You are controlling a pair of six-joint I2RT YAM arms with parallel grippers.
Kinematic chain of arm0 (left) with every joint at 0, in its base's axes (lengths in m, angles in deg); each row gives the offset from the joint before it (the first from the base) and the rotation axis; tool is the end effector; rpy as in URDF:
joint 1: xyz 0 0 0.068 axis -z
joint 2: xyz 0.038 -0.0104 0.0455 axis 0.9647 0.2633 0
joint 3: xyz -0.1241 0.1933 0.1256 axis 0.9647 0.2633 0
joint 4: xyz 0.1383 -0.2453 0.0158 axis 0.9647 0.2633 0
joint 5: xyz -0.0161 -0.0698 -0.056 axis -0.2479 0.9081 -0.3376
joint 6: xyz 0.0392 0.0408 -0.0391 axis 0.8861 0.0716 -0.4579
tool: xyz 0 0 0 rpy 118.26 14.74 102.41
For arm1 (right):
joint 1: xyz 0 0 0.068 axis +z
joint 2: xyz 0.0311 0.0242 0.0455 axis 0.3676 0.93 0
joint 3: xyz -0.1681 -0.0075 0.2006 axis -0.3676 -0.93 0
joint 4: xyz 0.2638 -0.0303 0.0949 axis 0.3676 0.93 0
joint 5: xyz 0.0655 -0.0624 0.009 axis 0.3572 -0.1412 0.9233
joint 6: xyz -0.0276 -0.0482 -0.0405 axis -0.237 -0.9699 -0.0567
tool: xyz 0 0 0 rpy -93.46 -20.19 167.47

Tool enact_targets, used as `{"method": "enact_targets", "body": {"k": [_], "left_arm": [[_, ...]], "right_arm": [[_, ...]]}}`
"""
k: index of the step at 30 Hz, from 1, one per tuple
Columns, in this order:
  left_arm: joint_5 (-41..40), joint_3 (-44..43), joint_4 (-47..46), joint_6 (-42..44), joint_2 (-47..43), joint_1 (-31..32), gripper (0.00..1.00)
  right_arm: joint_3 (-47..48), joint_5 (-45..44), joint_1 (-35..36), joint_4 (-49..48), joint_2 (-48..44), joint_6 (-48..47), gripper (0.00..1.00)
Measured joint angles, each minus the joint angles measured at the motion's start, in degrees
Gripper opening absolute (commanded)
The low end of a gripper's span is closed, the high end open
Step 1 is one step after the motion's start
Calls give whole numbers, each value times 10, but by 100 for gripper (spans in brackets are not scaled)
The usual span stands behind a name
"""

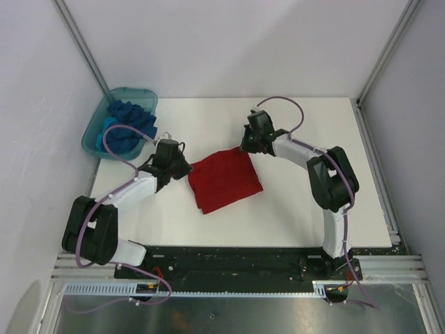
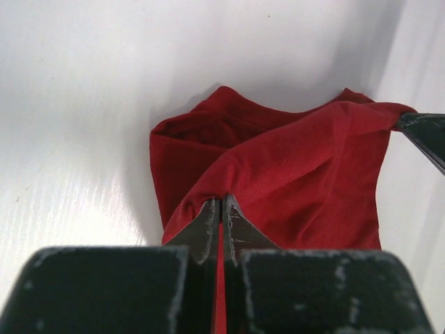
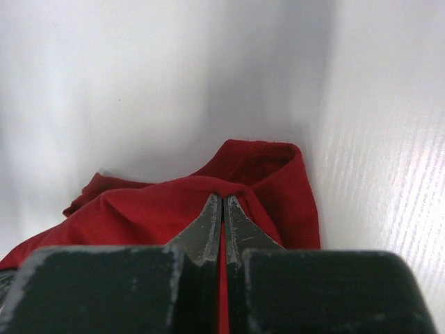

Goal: Fold and stack the t-shirts
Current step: Fold the long partially folded tshirt into a neat square

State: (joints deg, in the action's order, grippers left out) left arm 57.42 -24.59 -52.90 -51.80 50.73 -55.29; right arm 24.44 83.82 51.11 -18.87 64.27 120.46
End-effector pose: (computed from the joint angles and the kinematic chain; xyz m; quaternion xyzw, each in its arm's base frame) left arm 0.3071 -0.1048 0.1674 -0.2235 0.8909 -0.1902 0.3467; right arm 0.4215 0.2415 0.1584 0.0166 0.9187 0.2192 0.3282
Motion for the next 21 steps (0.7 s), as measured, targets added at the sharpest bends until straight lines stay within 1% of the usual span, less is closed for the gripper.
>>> {"method": "enact_targets", "body": {"k": [6, 12, 16, 19, 21], "left_arm": [[13, -5, 4, 7, 1, 0, 0], [24, -48, 9, 12, 42, -3, 0], [28, -97, 11, 17, 106, -17, 0], [42, -151, 8, 27, 183, -37, 0], [54, -188, 6, 33, 231, -47, 0]], "right_arm": [[11, -32, 4, 46, -39, -2, 0], [18, -64, 6, 84, -62, -3, 0], [26, -71, -3, 92, -62, -3, 0], [49, -75, -13, 91, -45, -9, 0], [73, -75, -20, 78, -19, -14, 0]]}}
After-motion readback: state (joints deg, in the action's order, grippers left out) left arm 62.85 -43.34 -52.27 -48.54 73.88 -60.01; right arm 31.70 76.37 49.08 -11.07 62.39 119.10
